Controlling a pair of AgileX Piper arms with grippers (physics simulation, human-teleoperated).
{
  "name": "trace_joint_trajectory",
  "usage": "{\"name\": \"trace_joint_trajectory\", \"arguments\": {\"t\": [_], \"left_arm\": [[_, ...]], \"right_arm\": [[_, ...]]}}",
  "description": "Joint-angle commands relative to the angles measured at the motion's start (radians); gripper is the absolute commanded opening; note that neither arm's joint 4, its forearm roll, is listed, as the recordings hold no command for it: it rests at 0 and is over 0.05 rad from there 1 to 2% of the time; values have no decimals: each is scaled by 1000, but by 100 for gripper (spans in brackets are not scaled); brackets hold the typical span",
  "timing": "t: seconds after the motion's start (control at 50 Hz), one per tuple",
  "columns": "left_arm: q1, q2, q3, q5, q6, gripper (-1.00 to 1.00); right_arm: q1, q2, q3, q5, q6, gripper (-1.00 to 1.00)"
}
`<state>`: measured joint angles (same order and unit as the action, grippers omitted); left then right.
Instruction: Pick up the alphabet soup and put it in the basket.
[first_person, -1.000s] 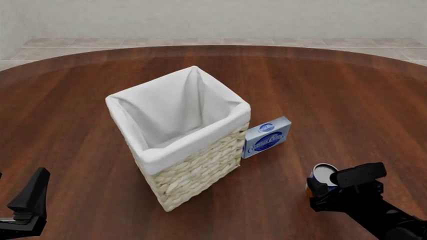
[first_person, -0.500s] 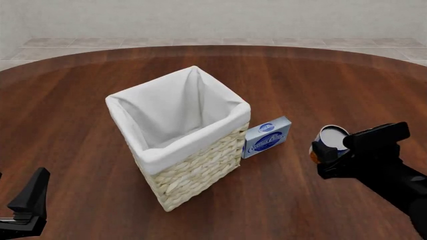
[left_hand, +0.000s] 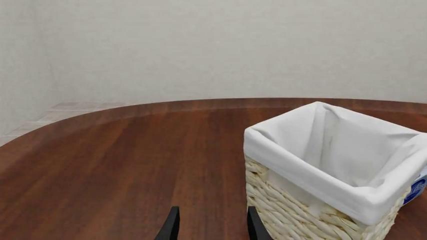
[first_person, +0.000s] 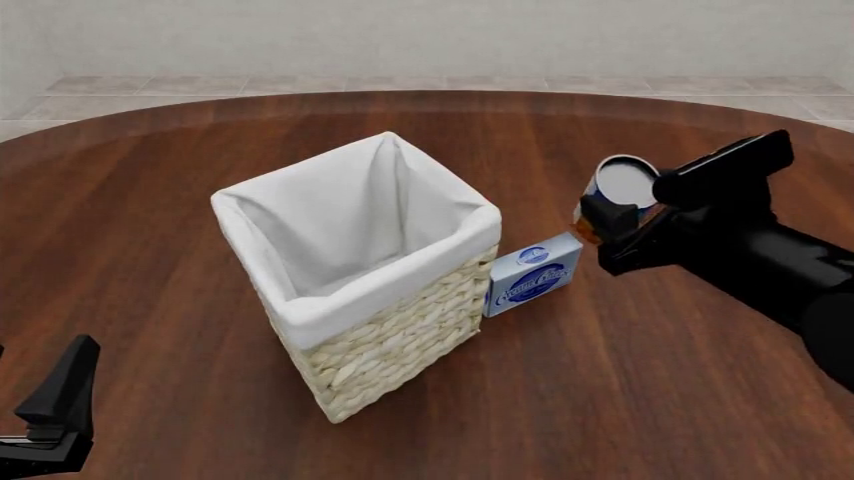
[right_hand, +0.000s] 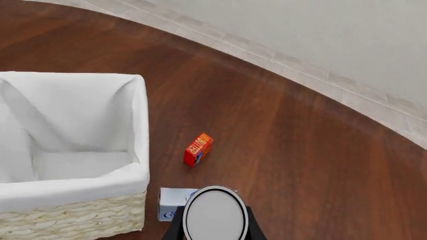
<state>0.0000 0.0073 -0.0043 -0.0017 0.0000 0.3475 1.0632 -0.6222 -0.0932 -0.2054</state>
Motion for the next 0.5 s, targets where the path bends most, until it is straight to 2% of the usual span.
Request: {"name": "trace_joint_trajectory", "arguments": {"t": [0.02, 0.2, 0.26, 0.5], "left_arm": [[0, 0, 0, 0, 0, 100], [0, 0, 0, 0, 0, 100], [0, 0, 0, 0, 0, 100], [0, 0, 0, 0, 0, 100]], "right_arm": [[108, 94, -132, -34, 14, -100], [177, 149, -199, -55, 20, -100], [210, 180, -236, -52, 39, -100], [293, 265, -340, -42, 19, -100]]}}
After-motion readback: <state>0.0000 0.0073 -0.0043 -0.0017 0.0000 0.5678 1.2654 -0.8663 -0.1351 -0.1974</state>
